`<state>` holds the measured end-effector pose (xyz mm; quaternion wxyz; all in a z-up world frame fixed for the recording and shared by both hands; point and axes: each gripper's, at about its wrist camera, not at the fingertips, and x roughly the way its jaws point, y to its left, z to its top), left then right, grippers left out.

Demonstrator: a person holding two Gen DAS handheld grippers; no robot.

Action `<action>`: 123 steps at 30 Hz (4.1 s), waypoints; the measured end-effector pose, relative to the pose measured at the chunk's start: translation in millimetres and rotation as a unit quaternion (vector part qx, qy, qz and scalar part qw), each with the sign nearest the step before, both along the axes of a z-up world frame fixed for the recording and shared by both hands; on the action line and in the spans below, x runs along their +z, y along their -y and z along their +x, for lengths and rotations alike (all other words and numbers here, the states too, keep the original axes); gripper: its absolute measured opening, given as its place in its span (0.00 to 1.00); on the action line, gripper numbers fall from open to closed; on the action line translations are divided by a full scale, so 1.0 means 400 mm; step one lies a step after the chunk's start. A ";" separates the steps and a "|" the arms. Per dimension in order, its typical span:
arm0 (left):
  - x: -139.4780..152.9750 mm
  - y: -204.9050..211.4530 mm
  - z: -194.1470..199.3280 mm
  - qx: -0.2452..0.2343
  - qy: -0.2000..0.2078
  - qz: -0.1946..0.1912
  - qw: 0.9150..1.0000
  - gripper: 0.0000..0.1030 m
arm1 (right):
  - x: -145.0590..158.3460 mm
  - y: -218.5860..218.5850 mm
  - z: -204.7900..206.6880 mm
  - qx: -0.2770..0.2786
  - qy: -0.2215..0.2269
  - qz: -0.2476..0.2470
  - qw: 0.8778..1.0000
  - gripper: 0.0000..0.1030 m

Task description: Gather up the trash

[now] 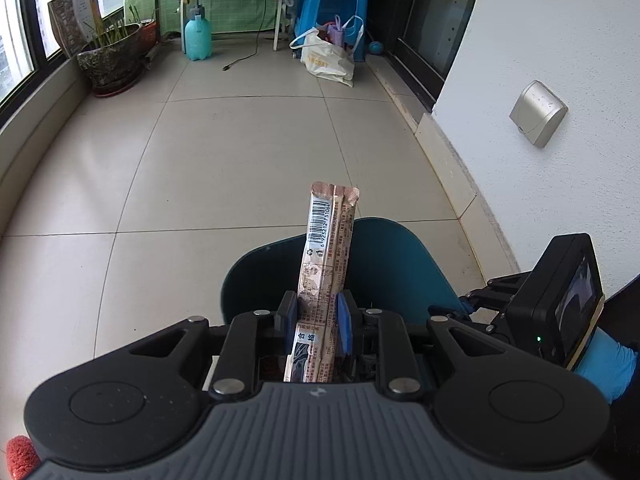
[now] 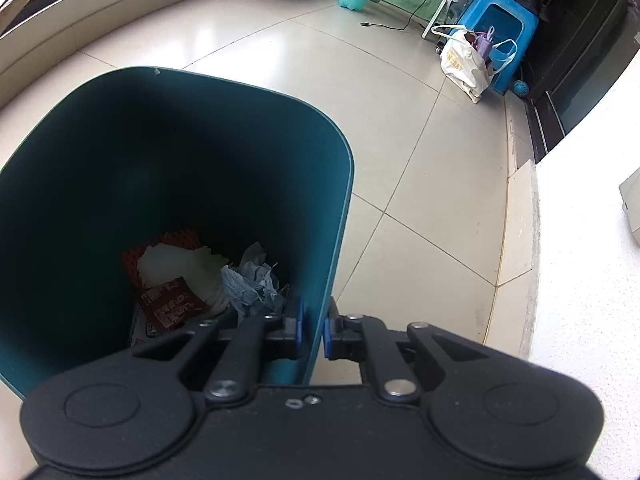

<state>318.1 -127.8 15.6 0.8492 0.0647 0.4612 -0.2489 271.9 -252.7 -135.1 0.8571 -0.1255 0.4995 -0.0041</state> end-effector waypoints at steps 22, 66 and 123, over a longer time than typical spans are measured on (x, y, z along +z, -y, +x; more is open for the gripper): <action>-0.486 0.203 0.136 0.006 -0.192 0.112 0.975 0.21 | 0.002 0.007 -0.008 0.004 0.005 0.012 1.000 0.08; 0.012 -0.066 -0.379 0.066 0.060 0.021 0.996 0.65 | 0.338 -0.087 -0.405 -0.010 0.127 0.158 0.979 0.54; 0.033 -0.151 -0.557 0.114 0.144 -0.004 0.983 0.79 | 0.338 -0.113 -0.529 0.001 0.221 0.186 0.957 1.00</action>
